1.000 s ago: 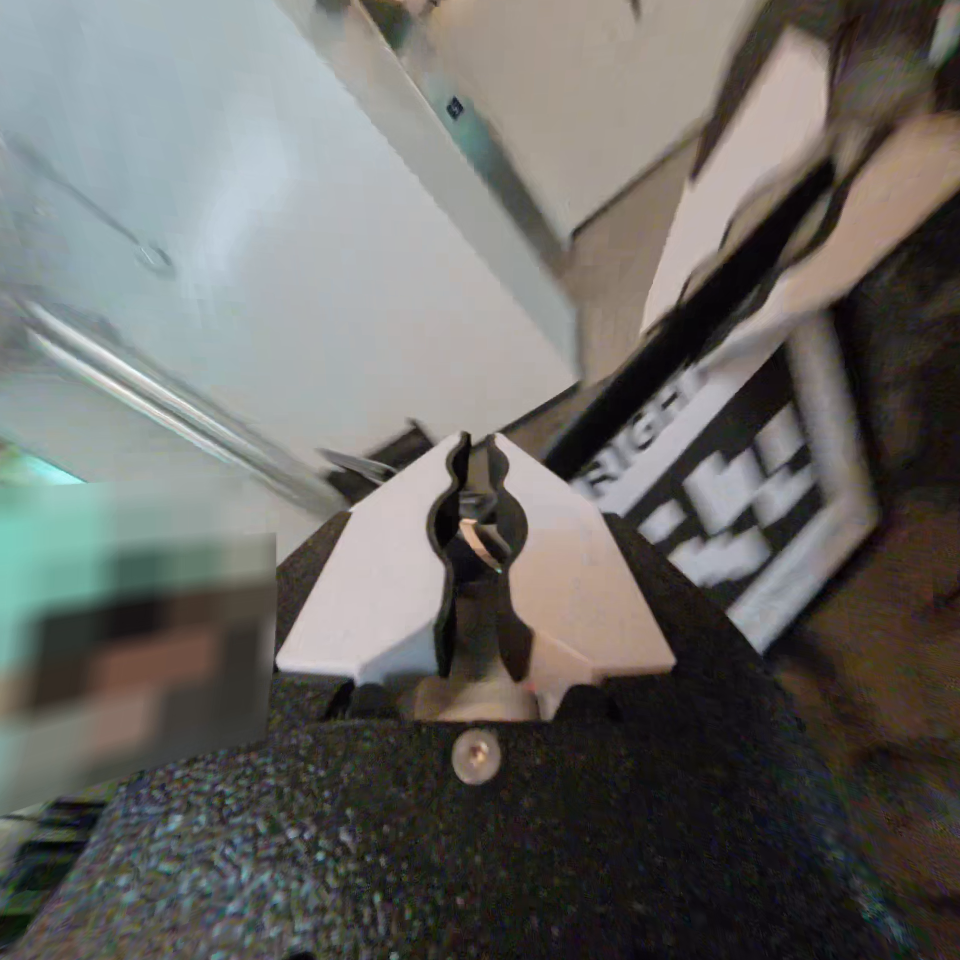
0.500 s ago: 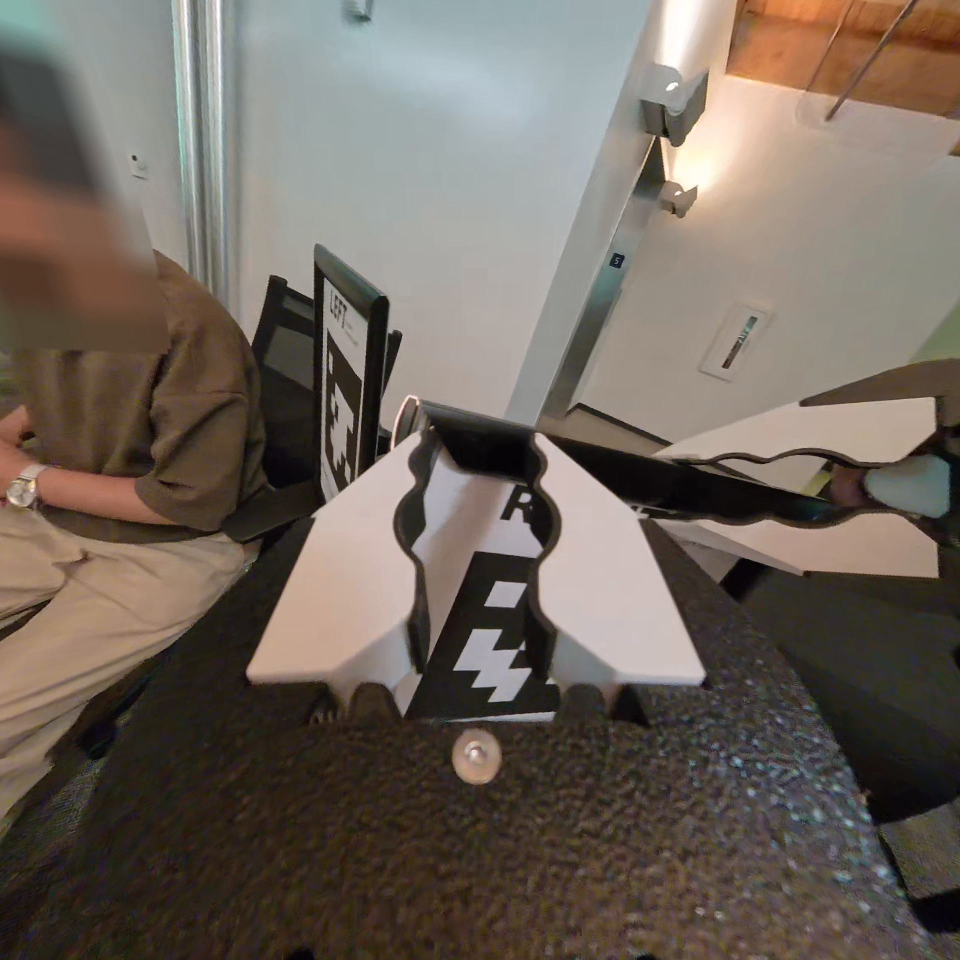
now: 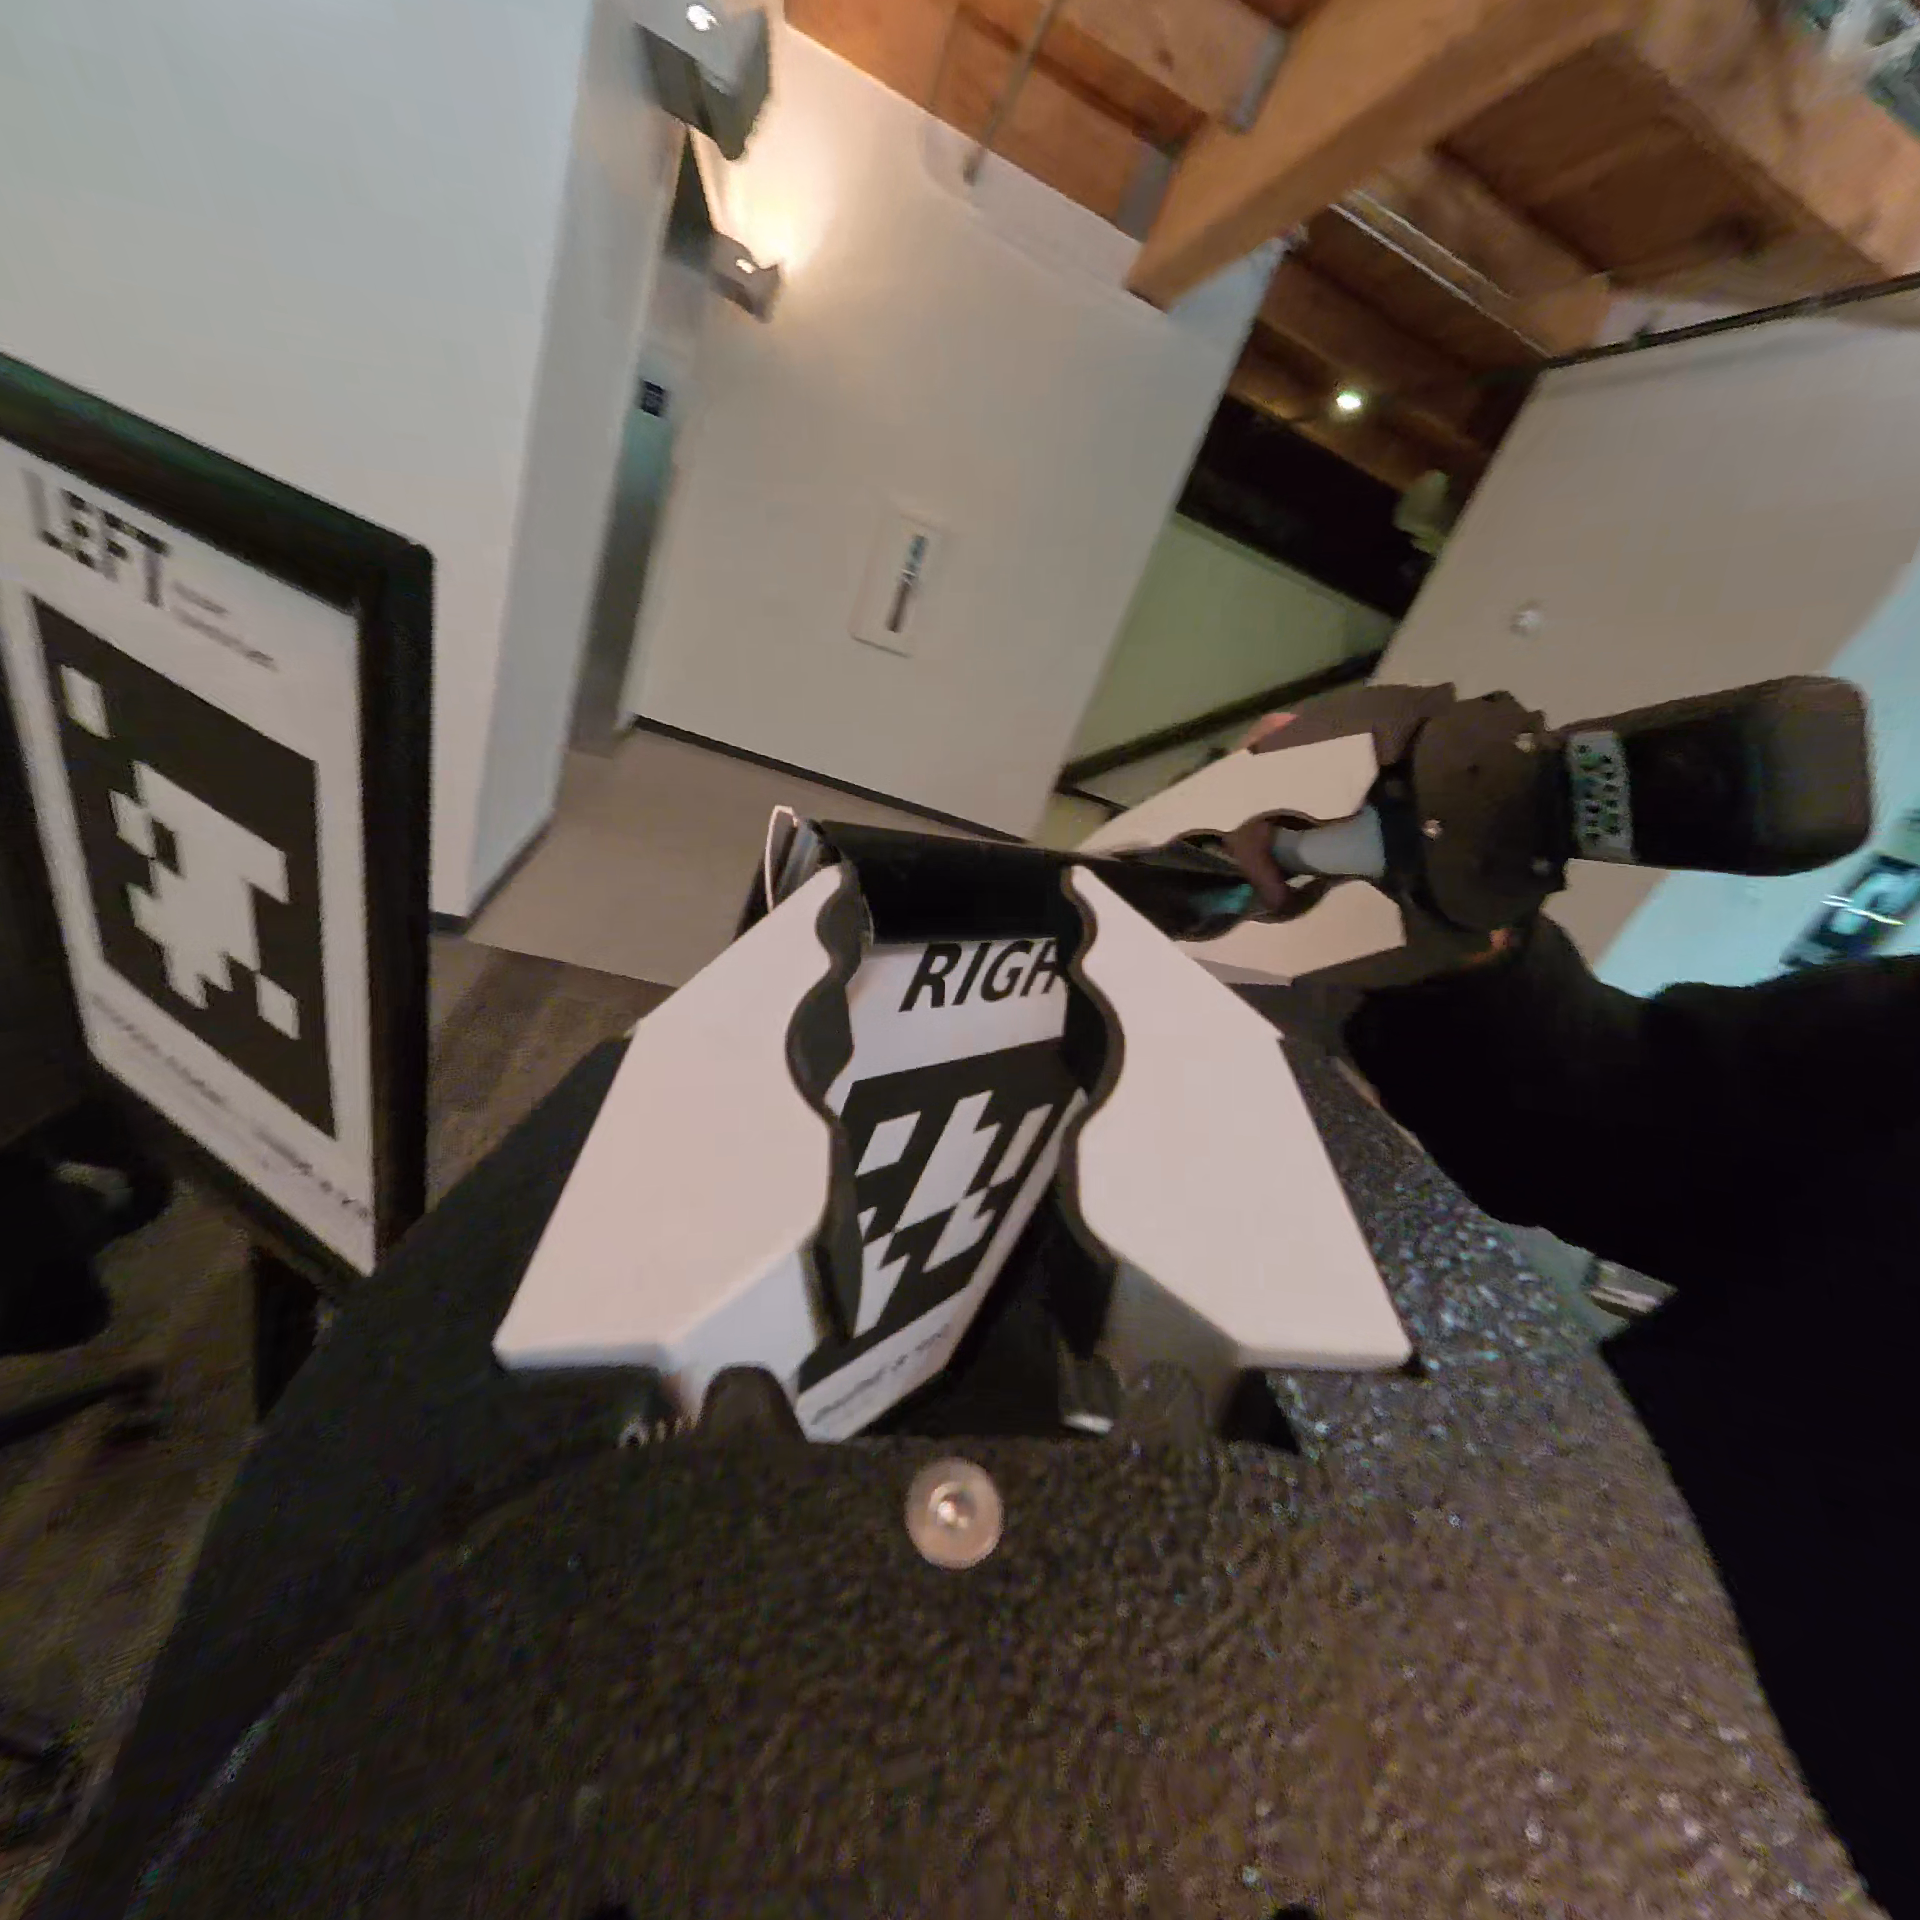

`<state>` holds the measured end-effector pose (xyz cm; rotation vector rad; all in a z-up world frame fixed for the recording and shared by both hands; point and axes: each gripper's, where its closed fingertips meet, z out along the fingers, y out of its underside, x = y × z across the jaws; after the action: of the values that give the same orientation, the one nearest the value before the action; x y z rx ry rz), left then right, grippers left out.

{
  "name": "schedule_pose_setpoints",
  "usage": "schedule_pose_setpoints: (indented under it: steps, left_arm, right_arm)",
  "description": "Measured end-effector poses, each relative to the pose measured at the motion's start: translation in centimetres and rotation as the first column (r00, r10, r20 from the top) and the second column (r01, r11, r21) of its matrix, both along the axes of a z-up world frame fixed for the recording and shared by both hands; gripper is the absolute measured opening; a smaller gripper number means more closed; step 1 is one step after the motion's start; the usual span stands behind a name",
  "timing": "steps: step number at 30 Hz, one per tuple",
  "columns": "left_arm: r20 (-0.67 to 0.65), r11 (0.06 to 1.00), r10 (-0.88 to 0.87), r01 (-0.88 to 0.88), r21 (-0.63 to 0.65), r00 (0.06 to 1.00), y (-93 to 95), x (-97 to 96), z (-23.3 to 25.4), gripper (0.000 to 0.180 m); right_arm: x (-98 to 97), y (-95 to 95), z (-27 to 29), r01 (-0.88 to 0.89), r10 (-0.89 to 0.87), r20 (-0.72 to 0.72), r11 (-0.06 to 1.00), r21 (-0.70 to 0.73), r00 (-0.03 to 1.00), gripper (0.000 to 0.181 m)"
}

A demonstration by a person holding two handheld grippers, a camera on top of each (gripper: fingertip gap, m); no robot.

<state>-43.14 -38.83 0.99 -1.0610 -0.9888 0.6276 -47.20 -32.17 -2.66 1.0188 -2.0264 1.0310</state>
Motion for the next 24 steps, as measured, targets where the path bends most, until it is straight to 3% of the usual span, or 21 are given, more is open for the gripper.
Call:
schedule_pose_setpoints:
  steps: [4, 8, 11, 24]
  left_arm:
    - [0.042, 0.992, -0.122, 0.121, 0.022, 0.992, 0.5, 0.1, 0.1, 0.024]
    - [0.063, 0.983, -0.180, 0.176, 0.059, 0.982, 0.9, 0.0, 0.5, 0.038]
    - [0.095, 0.983, -0.174, 0.167, 0.073, 0.980, 0.9, -0.3, 0.5, 0.037]
    - [0.040, 0.777, -0.463, 0.384, 0.499, 0.885, 0.9, -0.6, 2.2, 0.038]
  right_arm:
    - [-0.2, 0.3, -0.2, 0.017, -0.017, 0.007, 1.000, 0.003, 1.000, 0.028]
    - [-1.0, 0.6, -0.2, 0.045, -0.043, -0.048, 0.999, 0.028, 0.998, 0.032]
    - [-1.3, 1.1, 0.1, 0.059, -0.057, -0.035, 0.996, 0.063, 0.998, 0.031]
    - [-3.6, 2.8, 0.4, 0.178, -0.130, -0.342, 0.978, 0.111, 0.931, 0.051]
